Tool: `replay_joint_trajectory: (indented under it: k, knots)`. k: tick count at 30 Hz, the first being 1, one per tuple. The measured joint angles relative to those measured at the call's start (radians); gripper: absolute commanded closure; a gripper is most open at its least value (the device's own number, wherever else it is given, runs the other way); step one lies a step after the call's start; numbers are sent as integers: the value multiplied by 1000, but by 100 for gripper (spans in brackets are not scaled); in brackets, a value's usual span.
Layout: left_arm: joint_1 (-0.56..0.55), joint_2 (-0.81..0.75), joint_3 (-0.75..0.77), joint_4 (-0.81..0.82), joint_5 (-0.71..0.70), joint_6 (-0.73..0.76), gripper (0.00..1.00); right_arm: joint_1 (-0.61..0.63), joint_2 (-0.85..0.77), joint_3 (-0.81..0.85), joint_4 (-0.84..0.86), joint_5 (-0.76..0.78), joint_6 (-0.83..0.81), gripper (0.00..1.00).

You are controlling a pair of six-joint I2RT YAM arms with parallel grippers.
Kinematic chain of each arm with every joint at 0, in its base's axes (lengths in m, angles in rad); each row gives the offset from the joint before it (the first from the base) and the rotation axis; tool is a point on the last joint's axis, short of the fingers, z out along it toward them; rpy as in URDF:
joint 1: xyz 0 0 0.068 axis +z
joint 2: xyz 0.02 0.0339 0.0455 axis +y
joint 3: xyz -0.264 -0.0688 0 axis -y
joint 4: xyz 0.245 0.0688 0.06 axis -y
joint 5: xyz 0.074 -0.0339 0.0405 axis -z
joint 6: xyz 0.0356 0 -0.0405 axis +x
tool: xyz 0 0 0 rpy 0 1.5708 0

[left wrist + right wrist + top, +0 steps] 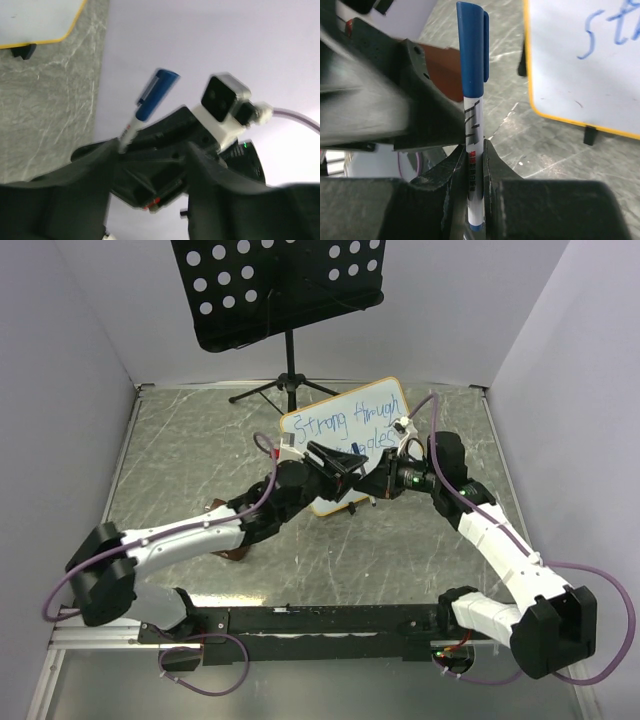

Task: Write a sentence on the whiteboard
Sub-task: Insert the whiteboard marker without the cap into the pen cap.

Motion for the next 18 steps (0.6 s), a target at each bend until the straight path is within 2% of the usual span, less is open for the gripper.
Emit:
replay_joint_trajectory:
  k: [1, 5, 11, 18]
  knots:
    - [-3, -24, 0, -11, 6, 12, 20, -1, -8, -2, 2, -21, -8, 100]
    - [-10, -137, -5, -54, 58, 100, 9, -1, -23, -5, 20, -74, -37, 100]
    - [51, -216, -37, -67, 128, 240, 12, -1, -39, -5, 24, -144, -89, 100]
    - [66, -140, 14, -185, 167, 364, 20, -1, -39, -5, 24, -186, -101, 100]
